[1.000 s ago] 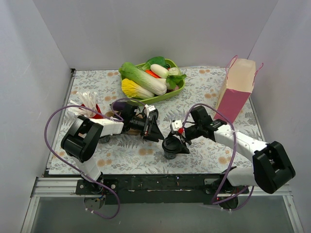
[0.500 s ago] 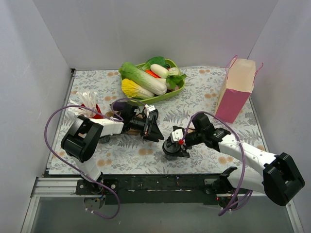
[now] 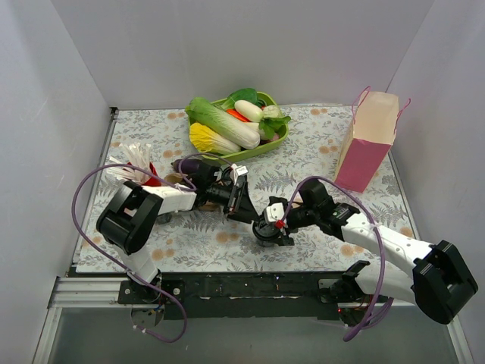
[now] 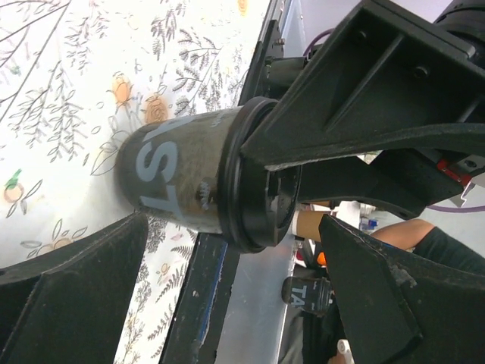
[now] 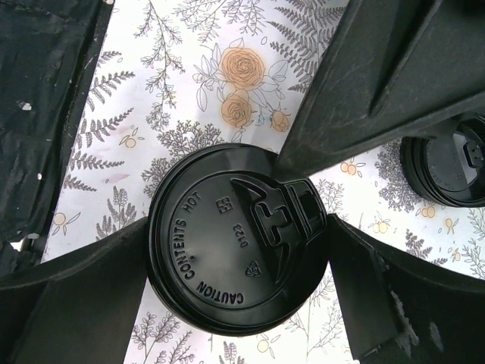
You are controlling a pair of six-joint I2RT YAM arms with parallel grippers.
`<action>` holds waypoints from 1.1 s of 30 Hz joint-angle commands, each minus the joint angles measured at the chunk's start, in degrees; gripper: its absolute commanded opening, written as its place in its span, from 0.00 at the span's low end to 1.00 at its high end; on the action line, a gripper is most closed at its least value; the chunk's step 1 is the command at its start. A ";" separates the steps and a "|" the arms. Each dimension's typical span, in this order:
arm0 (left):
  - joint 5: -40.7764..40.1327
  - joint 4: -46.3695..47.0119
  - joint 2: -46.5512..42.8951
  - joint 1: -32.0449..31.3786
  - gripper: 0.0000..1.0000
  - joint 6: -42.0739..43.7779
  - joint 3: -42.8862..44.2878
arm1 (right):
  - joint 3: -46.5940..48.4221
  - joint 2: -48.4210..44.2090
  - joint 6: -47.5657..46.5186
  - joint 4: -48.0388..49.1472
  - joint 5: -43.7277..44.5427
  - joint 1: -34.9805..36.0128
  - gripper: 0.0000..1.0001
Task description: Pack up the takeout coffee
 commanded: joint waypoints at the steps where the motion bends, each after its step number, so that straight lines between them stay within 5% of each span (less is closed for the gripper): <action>1: -0.66 3.89 0.09 -2.00 0.98 -1.62 2.61 | -0.93 0.96 -0.10 3.35 1.07 0.25 0.98; 18: -12.60 -1.17 8.18 -6.22 0.98 0.92 6.03 | -6.82 0.61 5.09 13.73 4.15 0.16 0.98; 33: -16.04 -4.09 11.34 -6.22 0.98 4.18 5.51 | -2.78 -4.22 11.24 11.18 4.23 -0.28 0.98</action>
